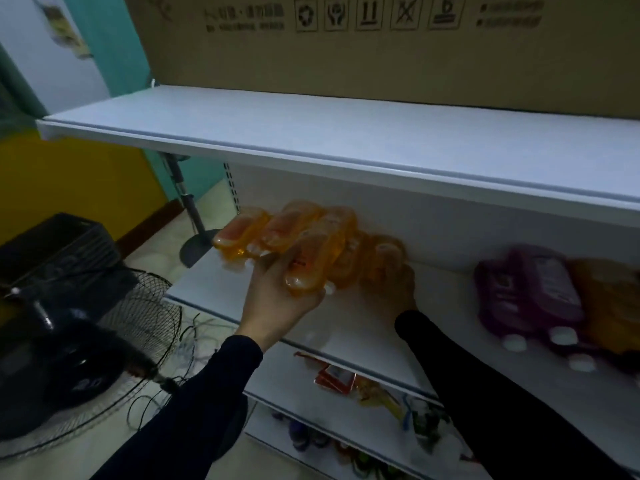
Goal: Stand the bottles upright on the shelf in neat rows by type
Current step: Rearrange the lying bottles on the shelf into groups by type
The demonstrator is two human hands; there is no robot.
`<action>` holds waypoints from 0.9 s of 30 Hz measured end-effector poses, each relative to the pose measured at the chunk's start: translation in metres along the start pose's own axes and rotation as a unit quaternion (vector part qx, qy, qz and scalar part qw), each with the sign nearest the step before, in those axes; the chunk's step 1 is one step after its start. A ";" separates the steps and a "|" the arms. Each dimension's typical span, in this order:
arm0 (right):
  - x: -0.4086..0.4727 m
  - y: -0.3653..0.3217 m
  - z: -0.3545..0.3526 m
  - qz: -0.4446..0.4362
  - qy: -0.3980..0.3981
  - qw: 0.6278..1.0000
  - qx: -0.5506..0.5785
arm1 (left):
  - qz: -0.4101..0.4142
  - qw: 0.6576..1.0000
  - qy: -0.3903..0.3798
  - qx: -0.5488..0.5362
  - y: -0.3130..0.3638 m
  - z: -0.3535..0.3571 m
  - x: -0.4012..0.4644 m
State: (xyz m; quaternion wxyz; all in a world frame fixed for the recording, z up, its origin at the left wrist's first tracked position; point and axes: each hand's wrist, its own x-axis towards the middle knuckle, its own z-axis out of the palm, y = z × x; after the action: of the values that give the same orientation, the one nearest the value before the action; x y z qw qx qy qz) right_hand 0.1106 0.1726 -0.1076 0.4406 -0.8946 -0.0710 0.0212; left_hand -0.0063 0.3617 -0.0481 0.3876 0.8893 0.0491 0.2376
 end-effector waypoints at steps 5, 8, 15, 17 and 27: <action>-0.005 -0.014 -0.010 0.044 -0.028 0.997 0.049 | 0.018 0.999 -0.038 0.025 -0.005 0.007 0.017; -0.023 -0.003 -0.030 -0.009 -0.022 0.999 -0.037 | 0.020 0.998 -0.061 0.029 0.005 0.023 0.021; -0.056 0.043 -0.101 -0.063 0.133 0.971 -0.187 | 0.024 0.990 -0.082 0.116 0.040 0.083 0.035; -0.061 0.046 -0.130 -0.086 0.170 0.957 -0.219 | 0.012 0.983 -0.074 0.166 0.044 0.098 0.039; -0.059 0.086 -0.180 -0.035 0.147 0.924 -0.350 | 0.034 0.940 -0.089 0.328 0.041 0.124 0.043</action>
State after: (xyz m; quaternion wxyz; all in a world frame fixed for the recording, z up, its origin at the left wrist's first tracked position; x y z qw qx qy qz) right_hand 0.0796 -0.0289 -0.0667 0.1052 -0.9819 -0.0391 -0.1524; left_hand 0.0844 0.2621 -0.0748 0.0688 0.9857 0.0592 0.1419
